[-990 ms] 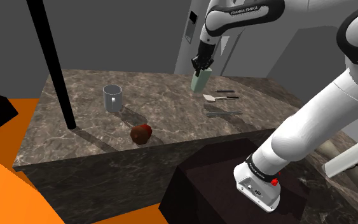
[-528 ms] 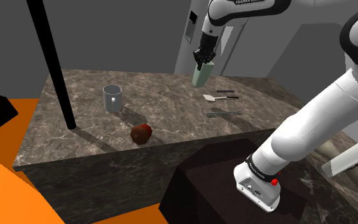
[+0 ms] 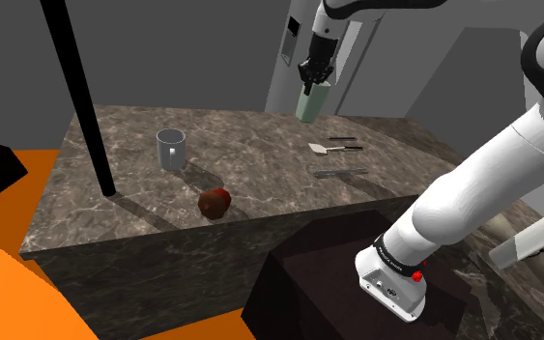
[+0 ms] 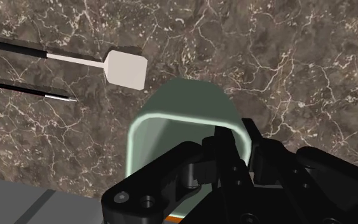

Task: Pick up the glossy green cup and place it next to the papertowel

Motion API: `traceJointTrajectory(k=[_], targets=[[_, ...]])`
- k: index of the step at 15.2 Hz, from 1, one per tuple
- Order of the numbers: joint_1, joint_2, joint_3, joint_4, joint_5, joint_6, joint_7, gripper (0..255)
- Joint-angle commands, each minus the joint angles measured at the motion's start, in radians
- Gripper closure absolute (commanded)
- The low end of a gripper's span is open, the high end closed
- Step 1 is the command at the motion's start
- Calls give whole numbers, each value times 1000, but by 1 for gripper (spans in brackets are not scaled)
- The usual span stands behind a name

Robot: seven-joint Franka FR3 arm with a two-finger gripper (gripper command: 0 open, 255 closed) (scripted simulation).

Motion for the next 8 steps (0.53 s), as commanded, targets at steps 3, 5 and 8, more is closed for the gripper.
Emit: traceJointTrajectory(k=[3,5,8], targets=[[1,-3,1,50,0,-53,1,255],[1,-3,1,77,0,-80,0,255],[1,-1,1,120,0,-121,0,255]])
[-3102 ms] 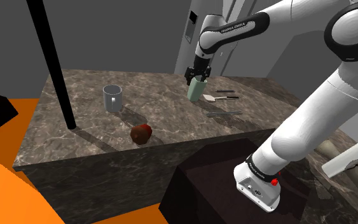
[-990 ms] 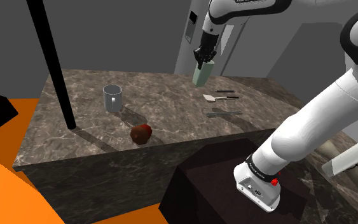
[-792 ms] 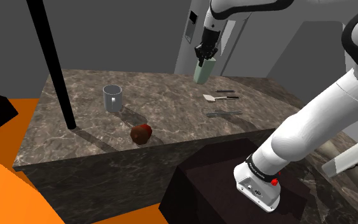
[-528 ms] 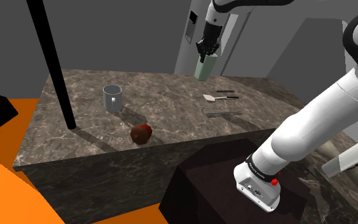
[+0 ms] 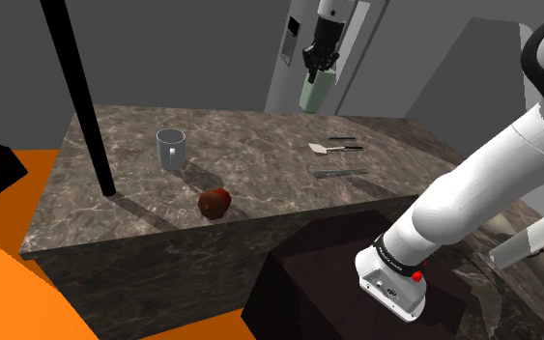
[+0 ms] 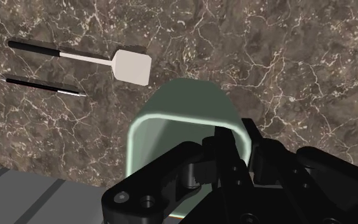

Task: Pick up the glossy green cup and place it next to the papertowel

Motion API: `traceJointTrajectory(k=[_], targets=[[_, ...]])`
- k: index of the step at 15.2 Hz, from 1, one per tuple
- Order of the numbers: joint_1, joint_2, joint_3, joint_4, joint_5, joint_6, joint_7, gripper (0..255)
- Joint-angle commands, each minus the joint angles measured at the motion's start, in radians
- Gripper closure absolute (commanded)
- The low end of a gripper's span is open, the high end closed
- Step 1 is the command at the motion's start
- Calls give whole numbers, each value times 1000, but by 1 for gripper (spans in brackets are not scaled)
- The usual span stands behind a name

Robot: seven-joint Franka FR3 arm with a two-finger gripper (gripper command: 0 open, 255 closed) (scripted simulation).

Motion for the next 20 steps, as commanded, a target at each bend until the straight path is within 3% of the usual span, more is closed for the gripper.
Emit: traceJointTrajectory(k=[1,17,20], targets=[[0,3,0,31,0,-28,-1,255],[0,54,-1,305,4,-251,-5,255],[-18,-47,-22,193,-9,-240,-44,255]])
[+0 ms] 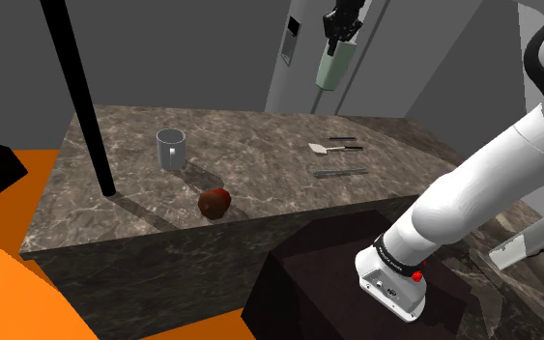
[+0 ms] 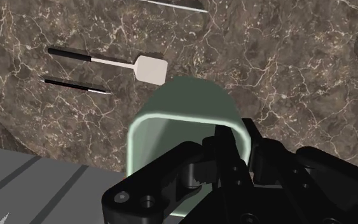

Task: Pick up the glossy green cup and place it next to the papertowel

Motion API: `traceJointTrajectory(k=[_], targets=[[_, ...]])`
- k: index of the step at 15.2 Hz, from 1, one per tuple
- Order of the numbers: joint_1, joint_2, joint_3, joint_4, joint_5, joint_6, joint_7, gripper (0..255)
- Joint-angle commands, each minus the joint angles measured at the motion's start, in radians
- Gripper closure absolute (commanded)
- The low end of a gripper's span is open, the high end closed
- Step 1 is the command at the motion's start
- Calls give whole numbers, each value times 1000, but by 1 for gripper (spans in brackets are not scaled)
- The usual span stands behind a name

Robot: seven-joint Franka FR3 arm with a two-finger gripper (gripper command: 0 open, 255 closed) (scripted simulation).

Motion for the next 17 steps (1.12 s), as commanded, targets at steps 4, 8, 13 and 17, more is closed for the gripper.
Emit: traceJointTrajectory(k=[4,8,13,17], targets=[[-30,-157,-37,-157,-28,2,-65,255],[-56,-271,-73,-256,-59,-8,-123,255],[-91,-399,-125,-352,-109,-33,-201,255],[-122,-489,-171,-406,-156,-61,-270,255]])
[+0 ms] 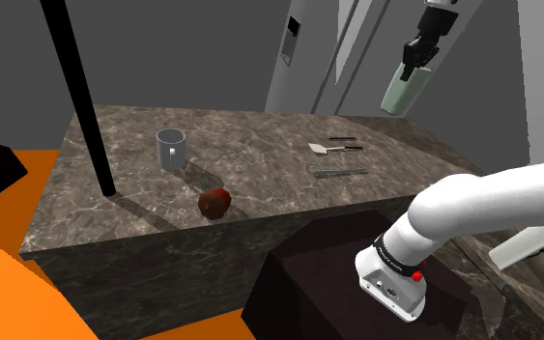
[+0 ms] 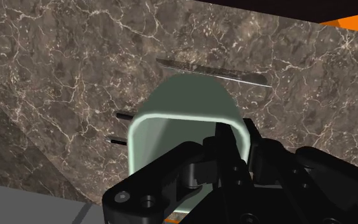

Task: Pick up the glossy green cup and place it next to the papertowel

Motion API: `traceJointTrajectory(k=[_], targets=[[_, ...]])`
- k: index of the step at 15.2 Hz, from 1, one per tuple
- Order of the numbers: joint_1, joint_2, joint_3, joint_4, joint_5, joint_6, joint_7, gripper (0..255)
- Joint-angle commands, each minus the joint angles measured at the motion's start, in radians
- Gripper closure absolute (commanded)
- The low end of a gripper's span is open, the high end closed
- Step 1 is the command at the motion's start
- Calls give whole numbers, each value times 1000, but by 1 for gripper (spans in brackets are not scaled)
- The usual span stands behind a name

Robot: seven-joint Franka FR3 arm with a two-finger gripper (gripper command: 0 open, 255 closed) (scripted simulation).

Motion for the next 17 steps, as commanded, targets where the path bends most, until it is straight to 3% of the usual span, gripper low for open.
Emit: traceJointTrajectory(k=[1,9,17], targets=[[-14,-40,-19,-16,-22,-20,-31,255],[-75,-179,-129,-61,-140,-83,-189,255],[-123,-262,-259,-38,-275,-138,-368,255]])
